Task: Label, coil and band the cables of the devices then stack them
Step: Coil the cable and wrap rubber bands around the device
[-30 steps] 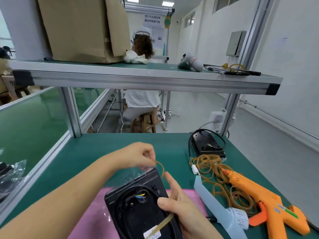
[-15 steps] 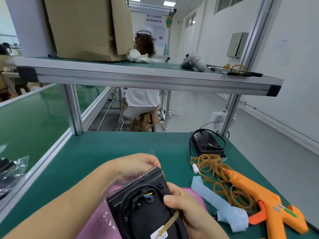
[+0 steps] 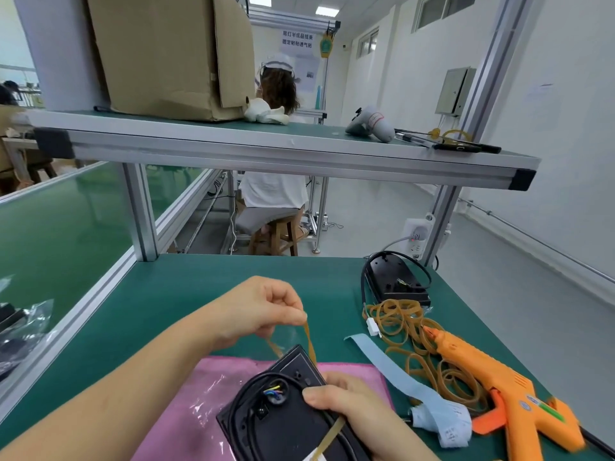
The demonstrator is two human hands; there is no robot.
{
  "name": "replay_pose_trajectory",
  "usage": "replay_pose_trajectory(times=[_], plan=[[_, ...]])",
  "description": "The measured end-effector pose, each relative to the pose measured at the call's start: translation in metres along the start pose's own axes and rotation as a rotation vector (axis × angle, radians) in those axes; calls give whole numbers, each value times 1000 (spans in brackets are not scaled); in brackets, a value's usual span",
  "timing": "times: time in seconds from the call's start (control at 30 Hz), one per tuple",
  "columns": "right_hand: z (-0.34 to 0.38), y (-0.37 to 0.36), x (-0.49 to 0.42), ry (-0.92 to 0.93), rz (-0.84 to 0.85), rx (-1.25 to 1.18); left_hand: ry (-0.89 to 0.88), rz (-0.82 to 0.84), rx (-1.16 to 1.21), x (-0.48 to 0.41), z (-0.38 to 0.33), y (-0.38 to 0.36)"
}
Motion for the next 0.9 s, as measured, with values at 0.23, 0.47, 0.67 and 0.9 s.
replay_pose_trajectory(times=[0.23, 0.47, 0.67, 0.9], plan=[[-11, 5, 8, 91, -81, -145, -8, 52, -176, 30, 5, 6], [-16, 0, 14, 135, -130, -204, -32, -49, 14, 55, 35, 11], [-16, 1, 18, 117, -183, -184, 25, -144, 99, 75, 62, 16], [-16, 2, 18, 73, -203, -225, 47, -394, 29, 84, 67, 4]])
Point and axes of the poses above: each hand's wrist, its own x-axis away from the middle knuckle, its own y-axis out of the back of the hand, z = x × y, the point moved 4 cm from there along -x, towards the middle knuckle, and after that the axes turned 5 degrees about z, right-handed, at the moved point
